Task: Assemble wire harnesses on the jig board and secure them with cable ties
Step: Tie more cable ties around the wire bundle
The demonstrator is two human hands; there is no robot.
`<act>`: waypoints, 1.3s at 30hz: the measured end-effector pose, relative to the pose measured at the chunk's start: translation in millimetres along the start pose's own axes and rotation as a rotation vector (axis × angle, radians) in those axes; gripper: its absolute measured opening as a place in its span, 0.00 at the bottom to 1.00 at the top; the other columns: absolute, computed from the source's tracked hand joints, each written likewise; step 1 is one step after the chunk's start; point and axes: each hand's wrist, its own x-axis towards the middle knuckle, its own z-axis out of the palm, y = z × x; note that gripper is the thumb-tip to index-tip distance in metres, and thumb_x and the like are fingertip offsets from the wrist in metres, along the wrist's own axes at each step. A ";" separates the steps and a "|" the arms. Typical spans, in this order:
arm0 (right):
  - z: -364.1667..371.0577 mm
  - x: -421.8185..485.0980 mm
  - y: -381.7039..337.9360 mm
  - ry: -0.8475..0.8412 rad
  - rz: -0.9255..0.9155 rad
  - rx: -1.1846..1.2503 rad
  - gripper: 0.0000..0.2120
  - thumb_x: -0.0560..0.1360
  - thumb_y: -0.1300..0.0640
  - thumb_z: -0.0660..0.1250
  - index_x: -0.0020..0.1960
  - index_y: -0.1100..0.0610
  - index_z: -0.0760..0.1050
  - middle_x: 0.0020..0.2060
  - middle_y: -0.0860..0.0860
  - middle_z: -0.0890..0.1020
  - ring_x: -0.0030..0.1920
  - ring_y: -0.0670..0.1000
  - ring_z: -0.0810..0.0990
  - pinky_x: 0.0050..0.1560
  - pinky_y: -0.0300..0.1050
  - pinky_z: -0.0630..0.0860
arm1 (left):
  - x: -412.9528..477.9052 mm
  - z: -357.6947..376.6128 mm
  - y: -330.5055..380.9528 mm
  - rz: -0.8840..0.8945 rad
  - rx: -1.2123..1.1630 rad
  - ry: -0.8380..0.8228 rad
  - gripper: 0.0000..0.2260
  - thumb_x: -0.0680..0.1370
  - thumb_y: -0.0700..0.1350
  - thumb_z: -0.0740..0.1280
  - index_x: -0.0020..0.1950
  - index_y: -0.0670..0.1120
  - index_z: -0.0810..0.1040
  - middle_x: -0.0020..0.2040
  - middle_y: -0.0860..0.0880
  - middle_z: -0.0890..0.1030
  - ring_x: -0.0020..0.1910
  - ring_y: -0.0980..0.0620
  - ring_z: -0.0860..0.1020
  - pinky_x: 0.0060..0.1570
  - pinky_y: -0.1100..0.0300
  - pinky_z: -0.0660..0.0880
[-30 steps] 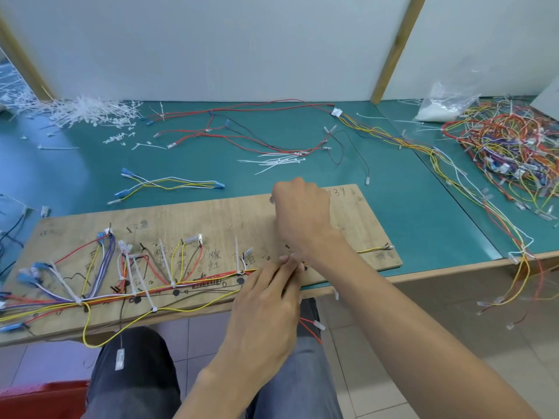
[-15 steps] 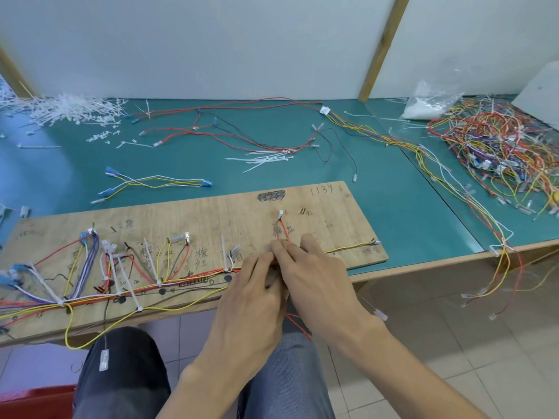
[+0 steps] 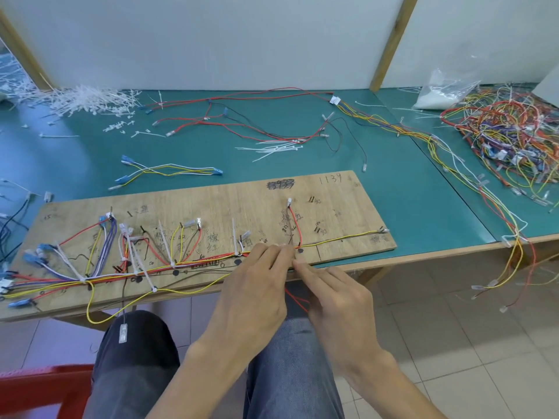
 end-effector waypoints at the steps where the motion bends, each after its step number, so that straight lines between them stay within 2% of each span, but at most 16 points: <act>1: 1.7 -5.3 3.1 0.015 -0.013 0.022 0.37 0.60 0.77 0.76 0.68 0.59 0.82 0.57 0.47 0.87 0.50 0.51 0.84 0.48 0.47 0.83 | 0.7 -0.8 1.6 -0.010 -0.002 0.001 0.23 0.71 0.34 0.70 0.65 0.47 0.76 0.55 0.53 0.79 0.56 0.48 0.77 0.42 0.52 0.81; 3: 4.0 -14.7 7.6 0.043 -0.006 0.079 0.35 0.62 0.77 0.76 0.67 0.59 0.82 0.57 0.47 0.87 0.50 0.51 0.84 0.49 0.45 0.82 | 1.8 -0.4 3.2 -0.019 0.013 -0.015 0.27 0.71 0.35 0.71 0.68 0.48 0.76 0.56 0.54 0.79 0.56 0.49 0.77 0.39 0.55 0.81; 6: 2.1 -21.7 13.8 0.116 0.096 0.179 0.29 0.67 0.78 0.73 0.64 0.57 0.84 0.54 0.47 0.87 0.51 0.47 0.85 0.52 0.43 0.82 | 2.0 3.6 1.3 -0.012 0.061 -0.035 0.28 0.71 0.35 0.72 0.70 0.50 0.77 0.63 0.53 0.77 0.60 0.49 0.76 0.41 0.54 0.81; 9: -10.1 -16.5 21.5 0.178 0.218 0.295 0.19 0.75 0.68 0.67 0.61 0.54 0.86 0.51 0.42 0.88 0.51 0.40 0.86 0.52 0.39 0.82 | 1.4 4.6 0.2 0.005 0.102 -0.053 0.33 0.68 0.34 0.72 0.73 0.50 0.75 0.71 0.51 0.74 0.61 0.47 0.75 0.49 0.53 0.80; 11: -18.8 -10.3 29.5 0.184 0.264 0.338 0.16 0.77 0.63 0.65 0.60 0.53 0.86 0.51 0.38 0.87 0.50 0.38 0.86 0.52 0.37 0.82 | 2.6 4.9 0.2 0.047 0.136 -0.067 0.35 0.67 0.34 0.71 0.75 0.48 0.74 0.75 0.52 0.72 0.58 0.47 0.74 0.53 0.53 0.79; 13: -24.5 -4.9 38.6 0.139 0.284 0.352 0.17 0.76 0.69 0.69 0.59 0.53 0.87 0.50 0.37 0.87 0.47 0.37 0.85 0.50 0.39 0.83 | 3.5 5.7 0.0 0.079 0.166 -0.061 0.34 0.68 0.35 0.70 0.76 0.47 0.74 0.77 0.54 0.72 0.56 0.48 0.74 0.55 0.55 0.78; 15: -29.7 -0.6 48.0 0.095 0.286 0.331 0.20 0.75 0.75 0.72 0.58 0.54 0.87 0.48 0.37 0.87 0.44 0.38 0.84 0.48 0.38 0.82 | 3.1 6.4 -0.4 0.081 0.160 -0.048 0.34 0.69 0.36 0.69 0.76 0.48 0.74 0.77 0.56 0.72 0.55 0.49 0.75 0.55 0.57 0.77; 17: -38.9 6.9 62.7 0.074 0.314 0.311 0.21 0.74 0.76 0.71 0.58 0.54 0.87 0.46 0.39 0.86 0.41 0.43 0.84 0.46 0.36 0.80 | 2.4 7.5 -0.5 0.073 0.148 -0.045 0.34 0.70 0.37 0.68 0.76 0.49 0.74 0.76 0.57 0.73 0.57 0.50 0.75 0.55 0.60 0.75; 19: -52.8 18.1 82.5 0.067 0.331 0.254 0.18 0.76 0.73 0.72 0.57 0.54 0.87 0.44 0.41 0.85 0.42 0.45 0.83 0.46 0.33 0.77 | 2.4 8.0 0.1 0.060 0.144 -0.046 0.34 0.70 0.37 0.69 0.76 0.50 0.74 0.75 0.58 0.74 0.58 0.51 0.75 0.53 0.61 0.74; 21: -67.1 30.1 100.7 0.046 0.329 0.192 0.13 0.77 0.68 0.75 0.55 0.53 0.87 0.44 0.41 0.85 0.46 0.43 0.82 0.48 0.32 0.76 | 2.9 8.5 1.6 0.046 0.149 -0.066 0.33 0.71 0.38 0.68 0.77 0.50 0.73 0.76 0.59 0.73 0.59 0.51 0.74 0.54 0.61 0.74; 24: -77.8 46.7 117.9 -0.017 0.311 0.199 0.11 0.76 0.64 0.77 0.55 0.53 0.88 0.46 0.43 0.87 0.47 0.44 0.84 0.53 0.41 0.80 | 4.6 8.2 2.9 0.027 0.139 -0.074 0.32 0.73 0.38 0.66 0.79 0.51 0.71 0.77 0.60 0.72 0.61 0.50 0.74 0.55 0.60 0.74; 27: -77.4 59.9 127.4 -0.028 0.325 0.302 0.11 0.74 0.63 0.79 0.54 0.53 0.88 0.46 0.44 0.87 0.47 0.48 0.85 0.54 0.45 0.82 | 4.7 7.3 4.3 0.014 0.126 -0.077 0.31 0.75 0.39 0.65 0.79 0.52 0.70 0.77 0.60 0.71 0.62 0.50 0.73 0.56 0.59 0.74; 33: -63.6 66.7 141.7 0.038 0.471 0.553 0.12 0.70 0.62 0.82 0.52 0.55 0.87 0.44 0.50 0.89 0.45 0.52 0.87 0.56 0.50 0.84 | 9.1 5.2 7.3 -0.001 0.114 -0.078 0.28 0.79 0.41 0.64 0.79 0.54 0.70 0.76 0.63 0.71 0.62 0.53 0.72 0.54 0.60 0.74; 36: -59.5 67.3 146.2 0.047 0.516 0.632 0.11 0.69 0.59 0.82 0.50 0.51 0.88 0.44 0.50 0.89 0.46 0.52 0.88 0.55 0.48 0.85 | 11.0 4.3 6.4 0.002 0.128 -0.058 0.27 0.76 0.40 0.68 0.76 0.53 0.74 0.73 0.61 0.76 0.59 0.53 0.74 0.52 0.59 0.74; 39: -59.6 64.7 151.1 0.007 0.545 0.686 0.12 0.73 0.65 0.78 0.48 0.48 0.89 0.45 0.50 0.90 0.49 0.52 0.89 0.55 0.44 0.84 | 10.6 5.4 4.4 0.010 0.140 -0.044 0.27 0.75 0.39 0.71 0.74 0.51 0.77 0.71 0.59 0.78 0.57 0.51 0.76 0.49 0.58 0.76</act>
